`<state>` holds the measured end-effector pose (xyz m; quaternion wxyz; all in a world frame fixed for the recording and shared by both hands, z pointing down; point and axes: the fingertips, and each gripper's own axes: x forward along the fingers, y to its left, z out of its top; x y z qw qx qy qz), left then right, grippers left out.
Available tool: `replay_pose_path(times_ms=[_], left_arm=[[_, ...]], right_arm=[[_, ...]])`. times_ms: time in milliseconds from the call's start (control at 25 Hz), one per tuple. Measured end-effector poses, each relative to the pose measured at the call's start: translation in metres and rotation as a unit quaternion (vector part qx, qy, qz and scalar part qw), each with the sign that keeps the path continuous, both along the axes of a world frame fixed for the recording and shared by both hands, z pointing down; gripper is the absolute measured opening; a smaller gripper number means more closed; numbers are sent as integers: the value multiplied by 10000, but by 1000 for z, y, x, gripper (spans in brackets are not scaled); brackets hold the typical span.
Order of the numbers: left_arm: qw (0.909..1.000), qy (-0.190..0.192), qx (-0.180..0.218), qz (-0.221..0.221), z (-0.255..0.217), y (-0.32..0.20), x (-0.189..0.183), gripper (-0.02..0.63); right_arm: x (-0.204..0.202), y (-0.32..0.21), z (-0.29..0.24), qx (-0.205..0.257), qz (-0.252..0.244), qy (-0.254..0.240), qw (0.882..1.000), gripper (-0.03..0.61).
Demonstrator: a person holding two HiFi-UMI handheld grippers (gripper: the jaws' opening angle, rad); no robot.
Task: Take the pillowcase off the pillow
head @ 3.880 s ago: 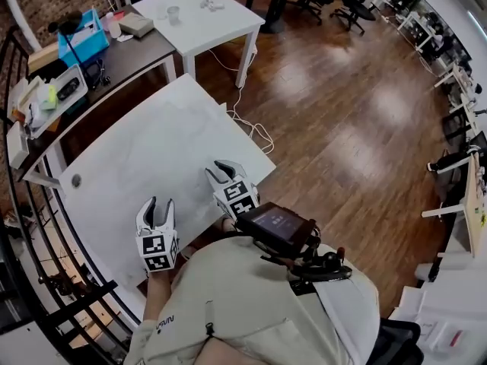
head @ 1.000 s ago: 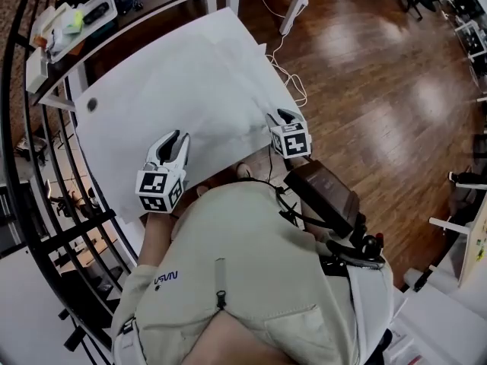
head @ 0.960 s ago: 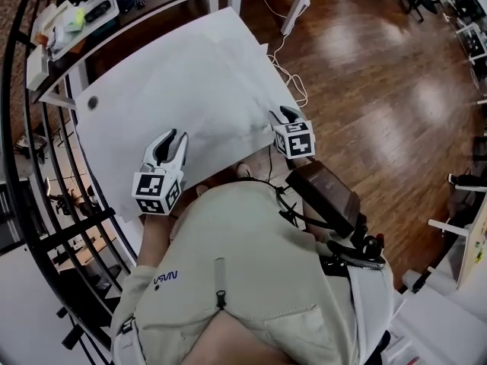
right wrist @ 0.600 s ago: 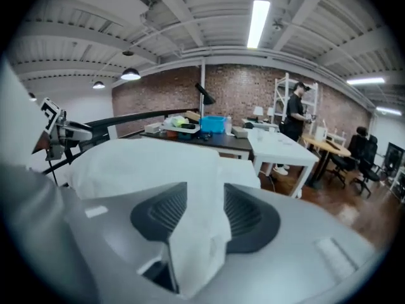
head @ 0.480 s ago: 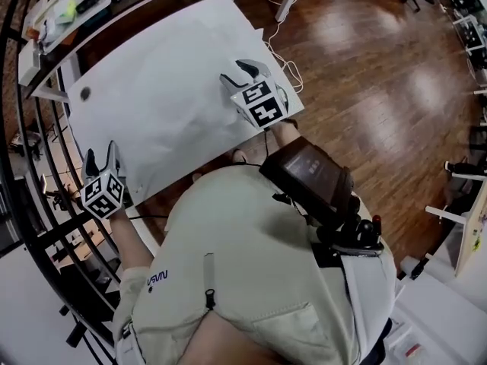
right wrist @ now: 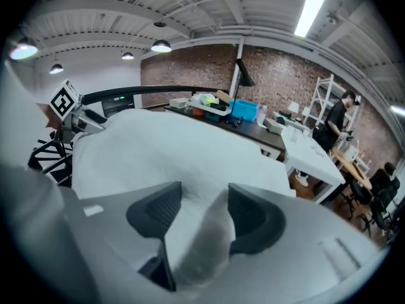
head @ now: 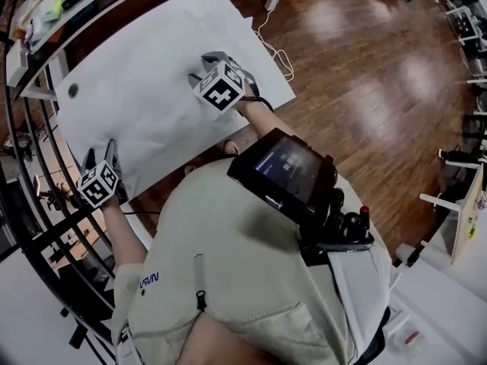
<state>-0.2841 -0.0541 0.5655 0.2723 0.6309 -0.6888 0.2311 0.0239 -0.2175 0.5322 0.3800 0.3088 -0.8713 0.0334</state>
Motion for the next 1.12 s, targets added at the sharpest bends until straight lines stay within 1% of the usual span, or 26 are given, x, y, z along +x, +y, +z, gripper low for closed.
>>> replay_pose_path(times_ms=[160,240,320,360,440,480,520,600,840,1000,1120], left_arm=[[9995,270,-48,171,13,-1,6,305],[9992,358,20,202,14,-1,7,261],[9989,396,204,177,8,-2,7,200],[9985,416,339,137,2,-3,6,159],[9963,527,672,-10,-12,-5,4,48],[9946,619,834,-83,-19,-6,4,17],[9927,707,969,-132,-26,-8,3,14],[9897,810,1171,-177,-39,-12,3,12],[9776,862,1904,-257,-100,-25,-2,11],[9690,872,2306,-183,-135,-31,-3,11],[9619,877,2590,-43,-163,-36,5,11]], right_arm=[[-2,1,10,7,67,-26,10000,217],[-4,2,15,19,112,-55,9999,201],[-5,2,18,43,148,-70,9999,181],[-5,1,18,69,157,-70,9998,158],[-6,-3,14,161,197,-93,9996,92],[-5,-5,10,223,236,-118,9994,62],[-4,-7,6,290,285,-153,9991,37],[-1,-11,-4,412,400,-275,9980,17],[-4,-21,-59,833,636,-882,9906,11],[-4,-23,-93,1058,793,-1310,9825,9],[6,-27,-121,1270,879,-1550,9758,9]])
